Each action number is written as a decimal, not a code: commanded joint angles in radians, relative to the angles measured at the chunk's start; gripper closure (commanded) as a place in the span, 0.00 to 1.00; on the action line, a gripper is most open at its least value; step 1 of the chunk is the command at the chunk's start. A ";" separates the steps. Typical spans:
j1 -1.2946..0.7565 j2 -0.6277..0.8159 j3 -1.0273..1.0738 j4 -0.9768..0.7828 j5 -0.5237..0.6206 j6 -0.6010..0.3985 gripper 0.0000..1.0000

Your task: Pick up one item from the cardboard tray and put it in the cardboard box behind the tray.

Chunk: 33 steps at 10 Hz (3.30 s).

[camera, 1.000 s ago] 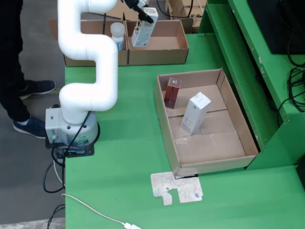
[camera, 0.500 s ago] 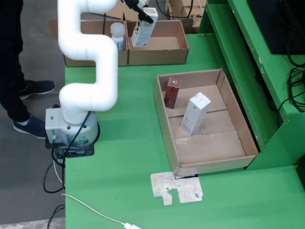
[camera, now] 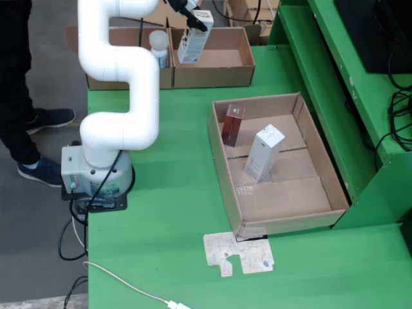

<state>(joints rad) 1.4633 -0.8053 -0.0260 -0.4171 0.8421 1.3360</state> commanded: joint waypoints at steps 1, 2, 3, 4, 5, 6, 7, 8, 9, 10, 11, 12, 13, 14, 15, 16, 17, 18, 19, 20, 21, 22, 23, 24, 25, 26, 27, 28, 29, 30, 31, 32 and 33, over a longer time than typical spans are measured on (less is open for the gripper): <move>0.006 0.024 0.026 0.009 -0.020 0.007 1.00; 0.006 0.024 0.026 0.009 -0.020 0.007 1.00; 0.006 0.024 0.026 0.009 -0.020 0.007 1.00; 0.006 0.024 0.026 0.009 -0.020 0.007 1.00; 0.006 0.024 0.026 0.009 -0.020 0.007 1.00; 0.006 0.024 0.026 0.009 -0.020 0.007 1.00; 0.006 0.024 0.026 0.009 -0.020 0.007 1.00; 0.006 0.024 0.026 0.009 -0.020 0.007 1.00; 0.006 0.024 0.026 0.009 -0.020 0.007 1.00; 0.006 0.024 0.026 0.009 -0.020 0.007 1.00; 0.006 0.024 0.026 0.009 -0.020 0.007 1.00; 0.006 0.024 0.026 0.009 -0.020 0.007 1.00; 0.006 0.024 0.026 0.009 -0.020 0.007 1.00; 0.006 0.024 0.026 0.009 -0.020 0.007 1.00; 0.006 0.024 0.026 0.009 -0.020 0.007 1.00; 0.006 0.024 0.026 0.009 -0.020 0.007 1.00; 0.006 0.024 0.026 0.009 -0.020 0.007 0.90; 0.006 0.024 0.026 0.009 -0.020 0.007 0.80; 0.006 0.024 0.026 0.009 -0.020 0.007 0.70; 0.006 0.024 0.026 0.009 -0.020 0.007 0.60; 0.006 0.024 0.026 0.009 -0.020 0.007 0.50; 0.006 0.024 0.026 0.009 -0.020 0.007 0.40; 0.006 0.024 0.026 0.009 -0.020 0.007 0.30; 0.006 0.024 0.026 0.009 -0.020 0.007 0.20; 0.006 0.024 0.026 0.009 -0.020 0.007 0.10; 0.006 0.024 0.026 0.009 -0.020 0.007 0.00; 0.006 0.024 0.026 0.009 -0.020 0.007 0.00; 0.006 0.024 0.026 0.009 -0.020 0.007 0.00; 0.006 0.024 0.026 0.009 -0.020 0.007 0.00; 0.006 0.024 0.026 0.009 -0.020 0.007 0.00; 0.006 0.024 0.026 0.009 -0.020 0.007 0.00; 0.006 0.024 0.026 0.009 -0.020 0.007 0.00; 0.006 0.024 0.026 0.009 -0.020 0.007 0.00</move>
<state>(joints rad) 1.4633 -0.8053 -0.0244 -0.4171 0.8390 1.3376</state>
